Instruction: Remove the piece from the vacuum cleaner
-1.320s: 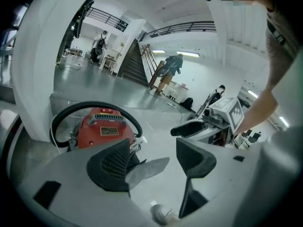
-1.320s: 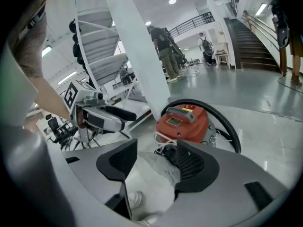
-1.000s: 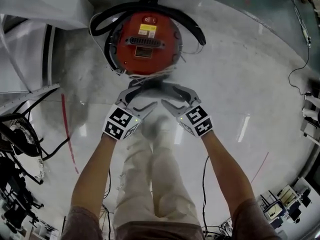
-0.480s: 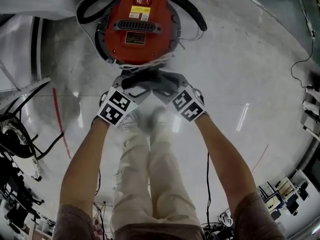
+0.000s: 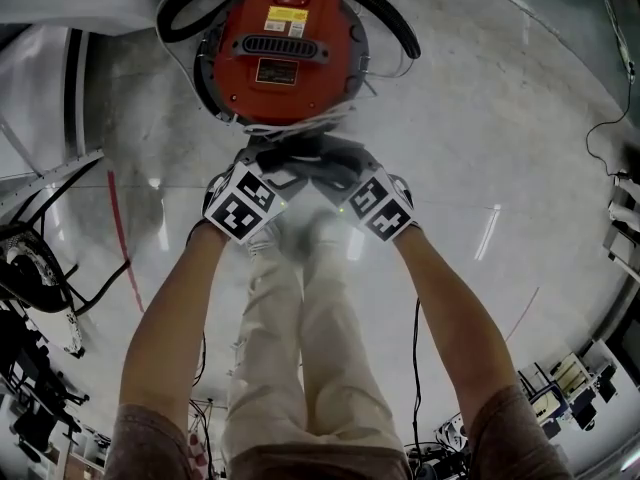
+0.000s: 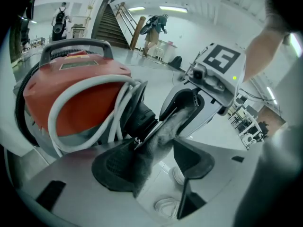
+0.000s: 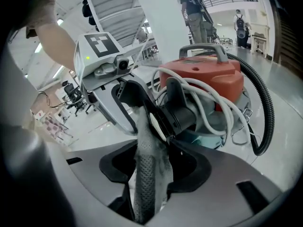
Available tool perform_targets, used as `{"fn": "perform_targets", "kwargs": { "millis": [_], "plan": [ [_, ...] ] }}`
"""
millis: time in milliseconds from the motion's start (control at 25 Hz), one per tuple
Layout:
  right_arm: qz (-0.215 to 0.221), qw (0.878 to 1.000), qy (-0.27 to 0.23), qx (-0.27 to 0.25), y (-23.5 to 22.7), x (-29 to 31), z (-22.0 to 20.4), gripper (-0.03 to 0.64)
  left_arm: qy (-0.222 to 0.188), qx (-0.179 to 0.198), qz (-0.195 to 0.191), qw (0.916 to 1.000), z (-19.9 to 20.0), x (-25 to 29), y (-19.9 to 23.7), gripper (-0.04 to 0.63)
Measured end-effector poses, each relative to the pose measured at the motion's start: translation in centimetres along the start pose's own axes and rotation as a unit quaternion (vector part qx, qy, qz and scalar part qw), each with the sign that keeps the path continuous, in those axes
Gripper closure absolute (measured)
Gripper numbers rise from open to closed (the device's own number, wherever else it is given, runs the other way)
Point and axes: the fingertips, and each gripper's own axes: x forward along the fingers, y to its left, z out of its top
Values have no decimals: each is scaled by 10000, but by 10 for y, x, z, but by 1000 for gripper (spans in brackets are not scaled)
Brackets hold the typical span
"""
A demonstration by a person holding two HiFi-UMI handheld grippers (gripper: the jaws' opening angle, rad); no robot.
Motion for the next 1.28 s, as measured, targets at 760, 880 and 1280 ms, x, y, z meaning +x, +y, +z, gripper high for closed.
{"fn": "perform_targets", "kwargs": {
  "millis": [760,880,1280],
  "plan": [
    [-423,9941,-286,953,2,0,-4,515,-192,-857,309,9957,-17,-12,-1,482],
    [-515,9935,-370,941,5,0,-4,530,-240,-886,400,9950,-18,-14,-3,492],
    [-719,9884,-336,1296,24,-3,-23,544,-45,-717,448,9964,-35,-18,-23,509]
  ]
}}
